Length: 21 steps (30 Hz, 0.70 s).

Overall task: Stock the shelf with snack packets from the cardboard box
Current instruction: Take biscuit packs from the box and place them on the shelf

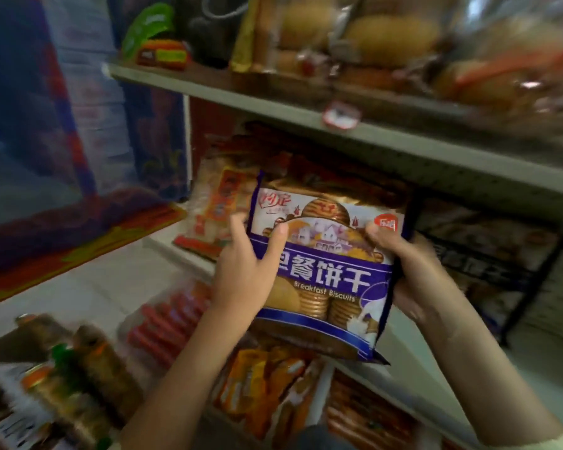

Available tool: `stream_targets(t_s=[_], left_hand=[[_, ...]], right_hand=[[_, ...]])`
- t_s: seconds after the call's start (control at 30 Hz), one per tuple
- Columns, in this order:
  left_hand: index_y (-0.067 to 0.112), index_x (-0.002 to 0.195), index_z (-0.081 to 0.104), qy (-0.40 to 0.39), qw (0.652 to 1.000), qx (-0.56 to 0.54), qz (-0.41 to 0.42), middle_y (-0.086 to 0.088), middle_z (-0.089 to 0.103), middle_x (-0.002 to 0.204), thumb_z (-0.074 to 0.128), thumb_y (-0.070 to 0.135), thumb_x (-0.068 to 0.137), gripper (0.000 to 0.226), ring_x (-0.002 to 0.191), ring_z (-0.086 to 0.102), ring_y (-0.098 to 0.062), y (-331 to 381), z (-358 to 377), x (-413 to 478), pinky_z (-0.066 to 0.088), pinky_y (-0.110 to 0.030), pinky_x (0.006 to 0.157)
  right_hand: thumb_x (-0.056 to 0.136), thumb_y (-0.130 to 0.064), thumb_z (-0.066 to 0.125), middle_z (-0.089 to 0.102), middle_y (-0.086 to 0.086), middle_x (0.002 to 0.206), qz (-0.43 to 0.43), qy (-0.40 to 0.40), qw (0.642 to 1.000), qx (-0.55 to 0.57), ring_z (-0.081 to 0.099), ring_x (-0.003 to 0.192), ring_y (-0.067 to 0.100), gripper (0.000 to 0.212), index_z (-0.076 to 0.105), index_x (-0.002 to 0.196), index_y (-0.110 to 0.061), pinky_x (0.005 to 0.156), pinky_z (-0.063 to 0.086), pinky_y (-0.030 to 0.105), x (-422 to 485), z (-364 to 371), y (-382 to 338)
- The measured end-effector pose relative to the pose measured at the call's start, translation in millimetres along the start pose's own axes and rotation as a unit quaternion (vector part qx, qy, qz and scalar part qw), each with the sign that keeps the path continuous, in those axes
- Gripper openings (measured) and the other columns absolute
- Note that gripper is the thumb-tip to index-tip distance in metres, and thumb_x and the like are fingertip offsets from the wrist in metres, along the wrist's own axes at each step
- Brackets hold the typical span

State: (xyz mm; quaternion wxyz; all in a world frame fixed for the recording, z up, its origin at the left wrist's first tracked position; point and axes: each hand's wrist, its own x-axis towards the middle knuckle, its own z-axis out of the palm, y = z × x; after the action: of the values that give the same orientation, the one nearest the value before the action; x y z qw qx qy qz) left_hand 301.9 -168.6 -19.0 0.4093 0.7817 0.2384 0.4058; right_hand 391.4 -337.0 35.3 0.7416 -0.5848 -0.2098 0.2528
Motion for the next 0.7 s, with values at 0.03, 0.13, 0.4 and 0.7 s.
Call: stream_targets(t_s=[0.03, 0.13, 0.4, 0.7], left_hand=[[0.021, 0.124, 0.036, -0.012, 1.0, -0.002, 0.02, 0.014, 0.056, 0.088, 0.036, 0.054, 0.09, 0.047, 0.07, 0.058, 0.0, 12, 16, -2, 0.05, -0.018, 0.058], [0.02, 0.132, 0.028, -0.024, 0.997, 0.012, 0.066, 0.004, 0.062, 0.098, 0.016, 0.064, 0.085, 0.066, 0.077, 0.064, -0.012, 35, 53, -18, 0.055, -0.029, 0.058], [0.013, 0.139, 0.027, -0.101, 0.985, 0.027, 0.134, 0.002, 0.063, 0.098, 0.018, 0.054, 0.091, 0.064, 0.071, 0.062, -0.009, 71, 131, -41, 0.041, -0.011, 0.049], [0.005, 0.137, 0.03, -0.163, 0.983, -0.008, 0.087, -0.016, 0.062, 0.108, 0.031, 0.044, 0.095, 0.057, 0.086, 0.065, -0.03, 72, 191, -32, 0.053, -0.035, 0.066]], right_hand=[[0.068, -0.021, 0.07, 0.076, 0.007, 0.087, -0.011, 0.024, 1.0, 0.009, 0.074, 0.077, 0.025, 0.046, 0.058, 0.111, -0.015, 0.06, 0.06, 0.035, -3, -18, -8], [0.064, -0.019, 0.068, 0.075, 0.003, 0.074, -0.044, 0.101, 0.993, 0.031, 0.073, 0.064, 0.02, 0.035, 0.06, 0.099, -0.017, 0.05, 0.058, 0.031, -9, -55, -24], [0.023, -0.048, 0.093, 0.076, 0.004, 0.084, -0.109, 0.177, 0.978, -0.024, 0.074, 0.074, 0.02, 0.084, 0.066, 0.094, -0.013, 0.055, 0.057, 0.028, -26, -138, -35], [0.082, -0.021, 0.059, 0.076, 0.003, 0.09, -0.103, 0.222, 0.969, -0.032, 0.073, 0.082, 0.022, 0.022, 0.063, 0.103, -0.016, 0.06, 0.058, 0.031, -26, -179, -15]])
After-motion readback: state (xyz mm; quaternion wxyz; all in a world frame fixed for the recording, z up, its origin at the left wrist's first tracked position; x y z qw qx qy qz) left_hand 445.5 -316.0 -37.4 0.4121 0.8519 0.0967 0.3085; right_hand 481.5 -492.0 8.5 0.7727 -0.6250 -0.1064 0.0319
